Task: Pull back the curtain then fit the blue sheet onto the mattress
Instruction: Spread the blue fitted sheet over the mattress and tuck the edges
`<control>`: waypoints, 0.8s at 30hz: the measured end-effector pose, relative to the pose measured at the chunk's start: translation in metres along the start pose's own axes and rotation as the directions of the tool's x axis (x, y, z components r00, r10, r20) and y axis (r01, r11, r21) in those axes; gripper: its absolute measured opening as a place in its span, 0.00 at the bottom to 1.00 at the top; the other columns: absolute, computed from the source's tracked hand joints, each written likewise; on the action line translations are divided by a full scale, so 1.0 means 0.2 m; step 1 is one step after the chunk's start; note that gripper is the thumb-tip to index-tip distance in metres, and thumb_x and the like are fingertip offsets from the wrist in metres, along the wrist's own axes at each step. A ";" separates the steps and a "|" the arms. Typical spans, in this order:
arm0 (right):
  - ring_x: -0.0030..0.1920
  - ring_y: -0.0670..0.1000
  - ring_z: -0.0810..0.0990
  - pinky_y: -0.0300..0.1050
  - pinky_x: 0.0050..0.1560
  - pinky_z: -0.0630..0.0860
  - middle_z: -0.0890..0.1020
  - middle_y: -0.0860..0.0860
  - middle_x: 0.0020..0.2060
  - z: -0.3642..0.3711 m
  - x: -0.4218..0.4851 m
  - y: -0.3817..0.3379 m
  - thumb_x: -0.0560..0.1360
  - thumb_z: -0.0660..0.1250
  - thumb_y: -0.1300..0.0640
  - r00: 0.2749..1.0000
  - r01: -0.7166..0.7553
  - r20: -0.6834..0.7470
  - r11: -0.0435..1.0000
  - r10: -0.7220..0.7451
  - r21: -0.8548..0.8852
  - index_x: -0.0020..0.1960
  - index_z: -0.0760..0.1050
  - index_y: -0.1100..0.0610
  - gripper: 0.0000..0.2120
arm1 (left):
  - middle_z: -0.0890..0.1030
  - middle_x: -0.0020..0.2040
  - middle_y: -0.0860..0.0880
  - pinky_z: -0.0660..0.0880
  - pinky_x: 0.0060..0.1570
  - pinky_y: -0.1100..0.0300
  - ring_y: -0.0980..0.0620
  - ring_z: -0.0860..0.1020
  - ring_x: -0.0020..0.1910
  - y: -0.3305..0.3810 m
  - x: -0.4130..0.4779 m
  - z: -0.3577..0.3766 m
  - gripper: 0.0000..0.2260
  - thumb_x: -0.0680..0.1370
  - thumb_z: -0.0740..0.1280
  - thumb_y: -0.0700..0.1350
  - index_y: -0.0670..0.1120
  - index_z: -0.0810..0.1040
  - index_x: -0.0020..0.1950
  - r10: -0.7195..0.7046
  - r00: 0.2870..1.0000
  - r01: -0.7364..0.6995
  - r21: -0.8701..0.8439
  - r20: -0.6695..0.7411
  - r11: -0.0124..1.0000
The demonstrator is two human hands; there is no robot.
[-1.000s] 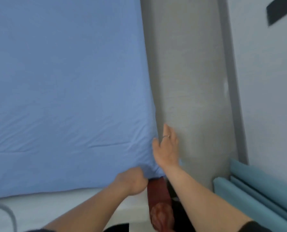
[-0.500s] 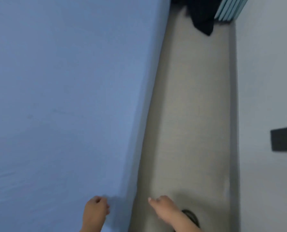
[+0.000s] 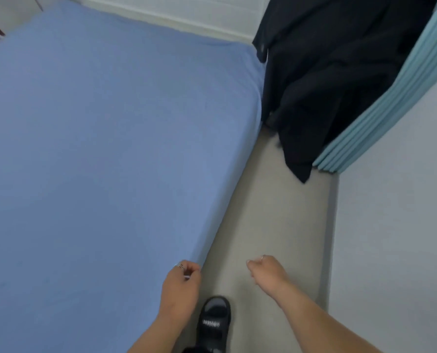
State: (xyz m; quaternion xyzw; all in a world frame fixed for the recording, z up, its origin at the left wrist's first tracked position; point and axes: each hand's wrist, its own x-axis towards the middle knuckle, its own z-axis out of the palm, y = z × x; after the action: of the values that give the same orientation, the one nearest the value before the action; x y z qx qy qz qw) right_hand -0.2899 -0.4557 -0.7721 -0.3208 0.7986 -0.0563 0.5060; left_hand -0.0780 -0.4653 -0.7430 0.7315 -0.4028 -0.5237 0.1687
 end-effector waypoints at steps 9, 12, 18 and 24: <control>0.37 0.53 0.77 0.42 0.41 0.74 0.76 0.49 0.31 -0.99 0.95 -0.97 0.76 0.61 0.55 0.998 0.056 -0.009 0.998 -0.056 -0.013 0.38 0.75 0.58 0.11 | 0.82 0.46 0.49 0.76 0.47 0.54 0.47 0.81 0.48 1.12 1.18 0.30 0.07 0.78 0.63 0.40 0.48 0.78 0.49 -0.096 0.995 0.096 0.021 0.003 0.995; 0.36 0.57 0.77 0.49 0.43 0.78 0.78 0.55 0.32 -1.29 1.18 -1.30 0.74 0.60 0.57 0.993 0.121 0.014 0.991 -0.120 -0.060 0.40 0.75 0.61 0.10 | 0.83 0.47 0.49 0.76 0.50 0.54 0.47 0.82 0.48 1.48 1.36 0.38 0.07 0.78 0.64 0.39 0.48 0.80 0.50 -0.102 0.995 0.102 0.063 -0.006 0.993; 0.42 0.49 0.75 0.40 0.44 0.67 0.75 0.43 0.38 -1.69 1.77 -1.96 0.75 0.60 0.59 0.963 0.251 0.124 0.963 -0.238 -0.103 0.39 0.72 0.50 0.08 | 0.83 0.50 0.48 0.75 0.54 0.55 0.48 0.81 0.49 2.02 1.89 0.53 0.08 0.78 0.65 0.37 0.46 0.82 0.53 -0.099 0.983 0.103 0.015 -0.156 0.995; 0.60 0.49 0.78 0.44 0.59 0.74 0.75 0.49 0.68 -1.88 2.26 -2.48 0.76 0.60 0.56 0.974 0.203 0.126 0.973 -0.188 -0.115 0.70 0.71 0.55 0.22 | 0.84 0.46 0.49 0.77 0.45 0.58 0.52 0.81 0.40 2.52 2.39 0.64 0.11 0.77 0.64 0.37 0.47 0.82 0.55 -0.131 0.974 0.121 -0.066 -0.182 0.990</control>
State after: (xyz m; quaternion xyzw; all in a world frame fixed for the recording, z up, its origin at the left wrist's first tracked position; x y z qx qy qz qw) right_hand -0.5089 -1.1917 -0.7356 -0.4321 0.7350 -0.0366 0.5213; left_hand -0.3413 -1.1198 -0.7582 0.7965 -0.3235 -0.4735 0.1917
